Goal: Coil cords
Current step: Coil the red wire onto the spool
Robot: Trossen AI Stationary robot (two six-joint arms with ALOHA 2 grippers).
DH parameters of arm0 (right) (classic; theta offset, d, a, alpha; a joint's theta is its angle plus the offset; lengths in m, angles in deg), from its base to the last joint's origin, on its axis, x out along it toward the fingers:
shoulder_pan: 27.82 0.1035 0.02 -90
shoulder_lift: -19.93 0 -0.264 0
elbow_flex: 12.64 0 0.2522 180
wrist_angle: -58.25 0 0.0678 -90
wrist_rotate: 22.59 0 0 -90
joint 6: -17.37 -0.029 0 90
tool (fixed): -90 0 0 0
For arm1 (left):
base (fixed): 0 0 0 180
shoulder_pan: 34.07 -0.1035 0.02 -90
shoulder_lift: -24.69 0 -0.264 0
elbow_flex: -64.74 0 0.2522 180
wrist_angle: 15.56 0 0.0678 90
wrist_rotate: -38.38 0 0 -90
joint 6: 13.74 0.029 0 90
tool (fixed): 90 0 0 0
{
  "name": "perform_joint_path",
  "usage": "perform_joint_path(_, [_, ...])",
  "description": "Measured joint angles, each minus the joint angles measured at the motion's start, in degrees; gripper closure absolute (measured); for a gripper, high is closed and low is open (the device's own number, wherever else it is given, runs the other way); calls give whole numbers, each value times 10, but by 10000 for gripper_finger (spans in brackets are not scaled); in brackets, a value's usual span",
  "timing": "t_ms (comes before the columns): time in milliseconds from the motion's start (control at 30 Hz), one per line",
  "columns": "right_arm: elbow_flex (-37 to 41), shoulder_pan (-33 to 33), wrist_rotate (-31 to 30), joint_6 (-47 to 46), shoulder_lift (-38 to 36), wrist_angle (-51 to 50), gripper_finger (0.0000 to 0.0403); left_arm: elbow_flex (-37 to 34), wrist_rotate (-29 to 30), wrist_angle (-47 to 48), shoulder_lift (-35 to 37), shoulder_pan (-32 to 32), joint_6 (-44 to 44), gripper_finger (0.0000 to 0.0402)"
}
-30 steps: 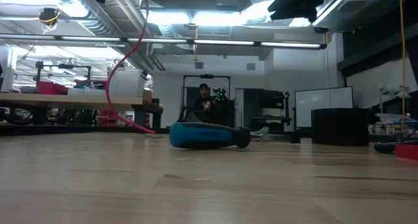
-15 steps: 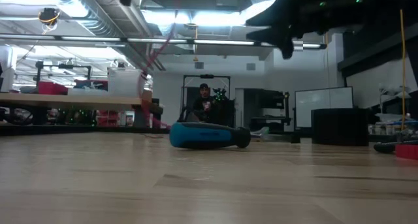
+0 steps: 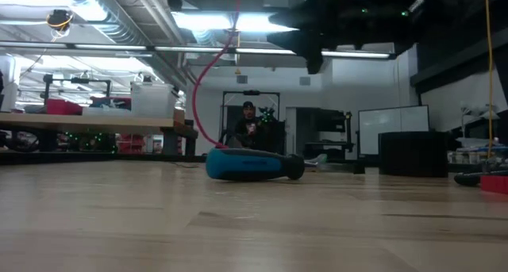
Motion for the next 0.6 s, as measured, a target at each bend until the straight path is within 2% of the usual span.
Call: perform_joint_path(600, [-107,0,13,31,117,-2,235,17,0,-2,-5,-5,31,401])
